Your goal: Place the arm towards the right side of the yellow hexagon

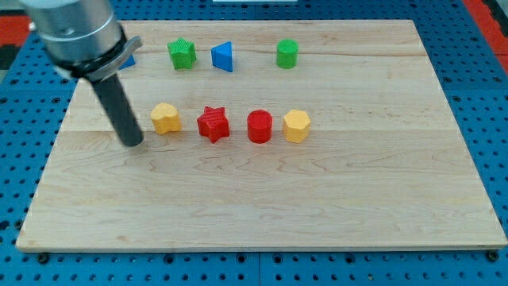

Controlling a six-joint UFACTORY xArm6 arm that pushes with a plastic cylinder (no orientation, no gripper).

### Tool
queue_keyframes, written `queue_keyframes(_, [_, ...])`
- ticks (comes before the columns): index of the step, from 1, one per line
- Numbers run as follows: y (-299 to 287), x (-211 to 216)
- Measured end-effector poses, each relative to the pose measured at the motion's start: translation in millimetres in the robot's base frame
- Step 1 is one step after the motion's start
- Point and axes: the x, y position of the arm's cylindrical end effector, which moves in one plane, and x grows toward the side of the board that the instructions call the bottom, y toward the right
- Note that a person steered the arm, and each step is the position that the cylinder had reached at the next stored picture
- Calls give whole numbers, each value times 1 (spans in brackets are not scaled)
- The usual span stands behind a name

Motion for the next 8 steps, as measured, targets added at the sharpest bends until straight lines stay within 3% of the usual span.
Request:
queue_keyframes(1, [70,-49])
queue_keyframes(2, [102,-62])
queue_keyframes(5, [102,-79])
queue_keyframes(7, [111,-122])
queue_keyframes(8, [206,-103])
